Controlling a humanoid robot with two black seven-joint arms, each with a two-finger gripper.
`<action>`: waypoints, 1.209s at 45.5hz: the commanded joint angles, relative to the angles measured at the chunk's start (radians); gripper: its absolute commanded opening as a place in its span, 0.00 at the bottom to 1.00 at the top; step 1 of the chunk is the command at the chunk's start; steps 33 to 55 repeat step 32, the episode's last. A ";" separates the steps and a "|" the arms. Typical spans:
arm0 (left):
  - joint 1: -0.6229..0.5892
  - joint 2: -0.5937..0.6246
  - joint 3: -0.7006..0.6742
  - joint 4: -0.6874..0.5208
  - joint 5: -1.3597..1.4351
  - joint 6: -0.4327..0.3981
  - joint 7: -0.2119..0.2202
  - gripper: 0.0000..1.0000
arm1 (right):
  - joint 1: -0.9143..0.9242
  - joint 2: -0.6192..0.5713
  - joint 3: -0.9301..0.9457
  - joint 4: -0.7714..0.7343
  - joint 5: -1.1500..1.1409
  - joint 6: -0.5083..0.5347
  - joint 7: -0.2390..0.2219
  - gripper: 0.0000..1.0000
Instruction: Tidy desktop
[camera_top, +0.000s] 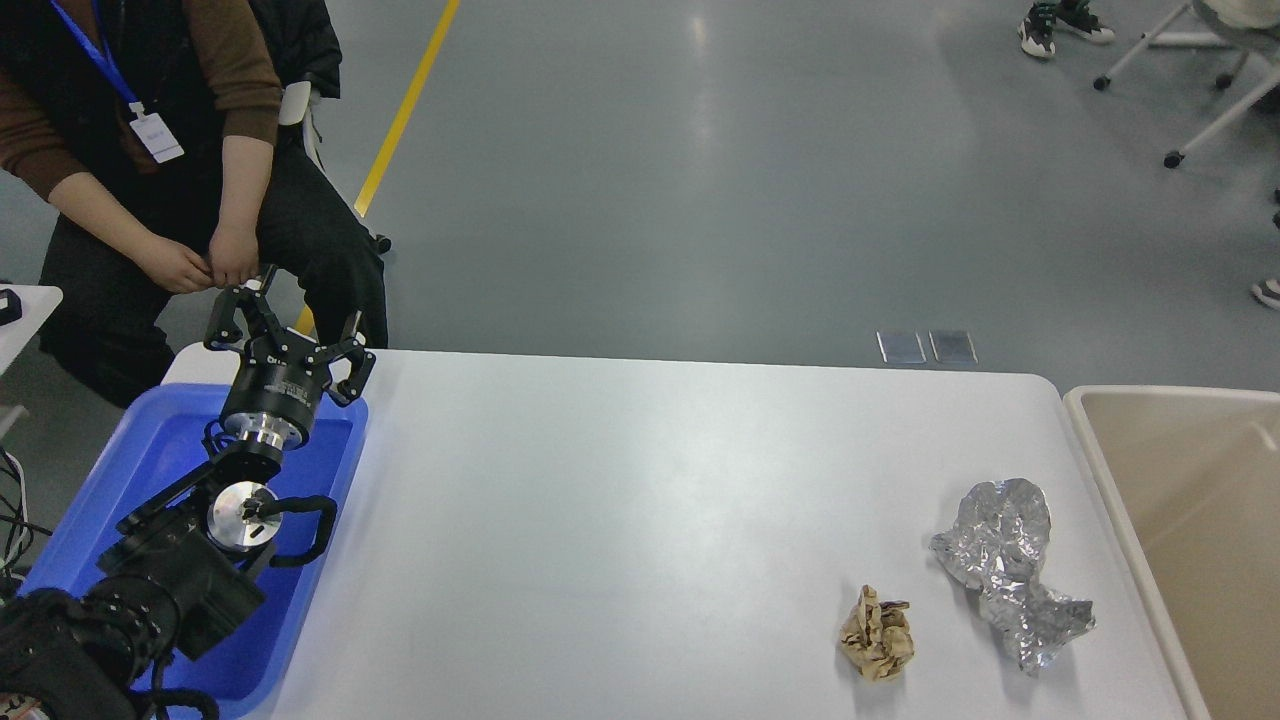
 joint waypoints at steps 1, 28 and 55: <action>0.000 0.000 0.000 0.000 0.000 0.000 0.000 1.00 | -0.172 0.081 0.200 0.178 -0.040 0.061 0.005 1.00; 0.000 0.000 0.000 0.000 0.000 0.000 0.000 1.00 | -0.478 0.334 0.312 0.157 -0.049 0.141 0.038 1.00; 0.000 0.000 0.000 0.000 0.000 0.000 0.000 1.00 | -0.473 0.331 0.313 0.151 -0.049 0.143 0.042 1.00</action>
